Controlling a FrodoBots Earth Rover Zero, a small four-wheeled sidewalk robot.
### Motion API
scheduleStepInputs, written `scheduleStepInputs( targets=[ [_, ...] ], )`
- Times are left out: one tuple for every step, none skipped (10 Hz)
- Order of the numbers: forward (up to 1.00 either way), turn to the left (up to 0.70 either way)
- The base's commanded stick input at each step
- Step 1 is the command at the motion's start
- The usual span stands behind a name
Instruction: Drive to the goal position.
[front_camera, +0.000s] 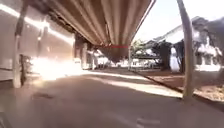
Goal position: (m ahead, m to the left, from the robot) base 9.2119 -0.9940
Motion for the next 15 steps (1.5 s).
scheduleStepInputs(
  targets=[
    [0.85, 0.00],
    [0.85, 0.00],
    [0.85, 0.00],
    [0.85, 0.00],
    [0.85, 0.00],
    [0.85, 0.00],
    [0.85, 0.00],
    [0.85, 0.00],
    [0.85, 0.00],
    [0.85, 0.00],
    [0.85, 0.00],
    [0.85, 0.00],
    [0.85, -0.12],
    [0.85, -0.29],
    [0.85, -0.34]
  ],
)
